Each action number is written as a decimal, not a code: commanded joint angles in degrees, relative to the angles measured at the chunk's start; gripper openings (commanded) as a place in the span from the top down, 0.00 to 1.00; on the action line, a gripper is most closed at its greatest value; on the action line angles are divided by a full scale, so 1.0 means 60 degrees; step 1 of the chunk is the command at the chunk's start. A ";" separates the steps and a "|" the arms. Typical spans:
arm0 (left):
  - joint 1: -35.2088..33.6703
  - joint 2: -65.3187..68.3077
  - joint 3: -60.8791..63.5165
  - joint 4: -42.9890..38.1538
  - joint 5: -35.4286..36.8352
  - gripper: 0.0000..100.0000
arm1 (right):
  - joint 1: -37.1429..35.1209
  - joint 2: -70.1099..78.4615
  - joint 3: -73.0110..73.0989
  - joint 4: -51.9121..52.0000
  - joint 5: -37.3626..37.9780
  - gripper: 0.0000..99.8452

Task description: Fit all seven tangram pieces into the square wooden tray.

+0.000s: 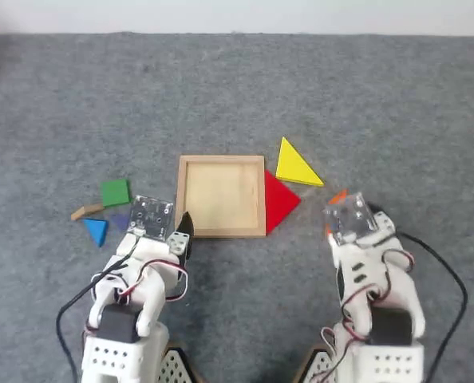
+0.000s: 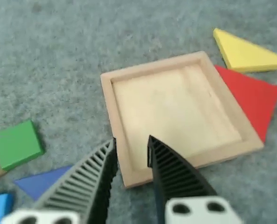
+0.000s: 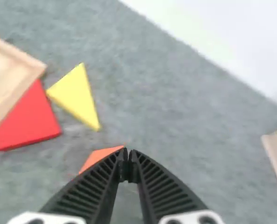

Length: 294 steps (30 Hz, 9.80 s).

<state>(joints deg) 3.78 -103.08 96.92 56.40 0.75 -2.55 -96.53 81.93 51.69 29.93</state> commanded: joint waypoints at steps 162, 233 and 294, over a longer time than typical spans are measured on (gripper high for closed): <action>0.0059 -0.0161 -0.0081 0.2637 0.0088 0.90 | -0.2410 2.5824 -2.3458 0.5956 -0.3106 0.65; 0.0059 -0.0161 -0.0081 0.2637 0.0088 0.90 | -0.2557 2.6088 -2.5304 0.8462 -0.4161 0.64; 0.0059 -0.0161 -0.0081 0.2637 0.0088 0.90 | -0.2308 2.7626 -2.6799 0.7070 -0.7458 0.73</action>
<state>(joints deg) 3.96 -103.08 96.92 72.04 0.92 -18.37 69.27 -75.96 93.36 -14.46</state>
